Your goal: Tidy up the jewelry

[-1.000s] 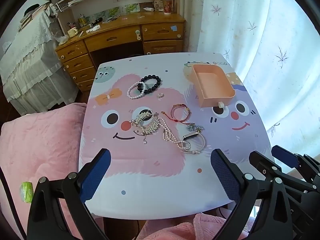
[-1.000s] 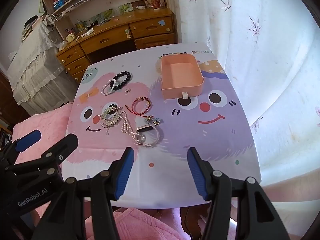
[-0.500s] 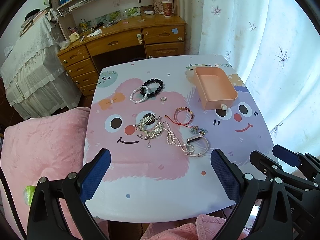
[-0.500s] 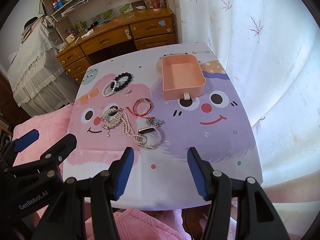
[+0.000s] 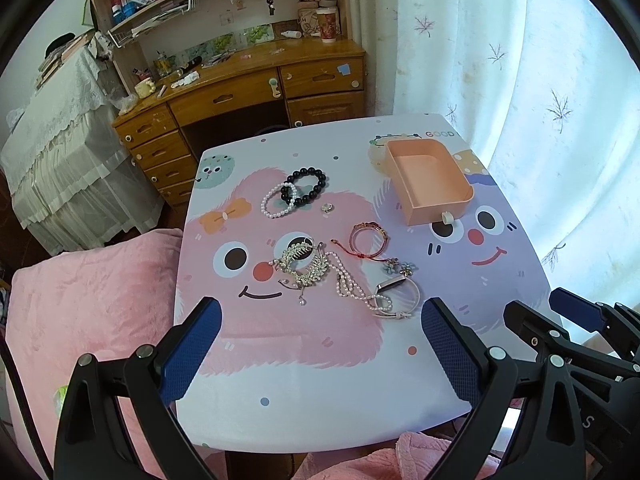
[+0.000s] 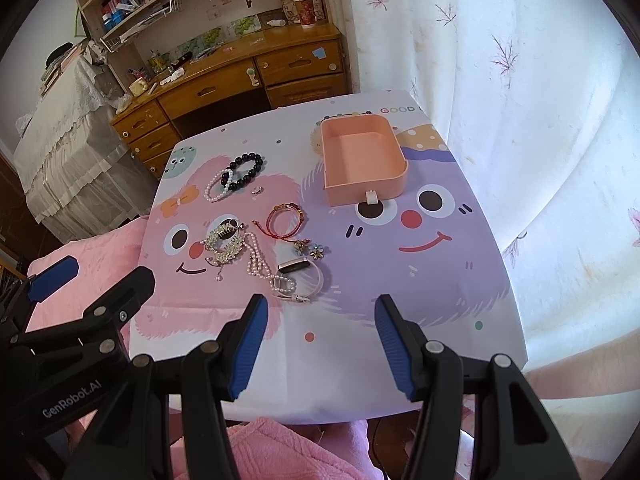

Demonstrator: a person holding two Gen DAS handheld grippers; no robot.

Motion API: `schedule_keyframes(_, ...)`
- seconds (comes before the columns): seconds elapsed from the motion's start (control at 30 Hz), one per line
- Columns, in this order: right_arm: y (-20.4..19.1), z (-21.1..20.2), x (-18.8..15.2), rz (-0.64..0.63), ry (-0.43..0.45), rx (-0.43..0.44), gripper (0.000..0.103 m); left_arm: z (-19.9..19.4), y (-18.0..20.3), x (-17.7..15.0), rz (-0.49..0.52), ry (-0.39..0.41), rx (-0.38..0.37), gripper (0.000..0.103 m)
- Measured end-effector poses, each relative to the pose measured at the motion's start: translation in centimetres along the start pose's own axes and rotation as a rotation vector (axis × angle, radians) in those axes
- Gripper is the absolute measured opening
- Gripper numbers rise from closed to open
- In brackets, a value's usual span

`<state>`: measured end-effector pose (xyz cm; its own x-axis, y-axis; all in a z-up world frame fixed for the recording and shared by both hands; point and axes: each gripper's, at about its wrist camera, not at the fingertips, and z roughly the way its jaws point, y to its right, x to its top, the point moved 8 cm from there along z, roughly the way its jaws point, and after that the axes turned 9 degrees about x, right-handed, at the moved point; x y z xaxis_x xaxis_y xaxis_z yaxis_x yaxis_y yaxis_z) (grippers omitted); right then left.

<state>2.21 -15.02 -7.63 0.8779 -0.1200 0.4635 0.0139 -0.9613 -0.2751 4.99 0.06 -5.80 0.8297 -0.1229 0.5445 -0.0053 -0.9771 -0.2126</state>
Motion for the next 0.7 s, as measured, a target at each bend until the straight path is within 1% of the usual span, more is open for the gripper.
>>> schedule_keyframes(0.4, -0.4, -0.8, -0.2, -0.010, 0.022, 0.013, 0.056, -0.4, -0.4, -0.1, -0.022, 0.008, -0.014, 0.099)
schedule_keyframes(0.7, -0.5, -1.0, -0.4, -0.010, 0.018, 0.016, 0.056, -0.6, -0.5, -0.2, -0.023, 0.009, -0.013, 0.099)
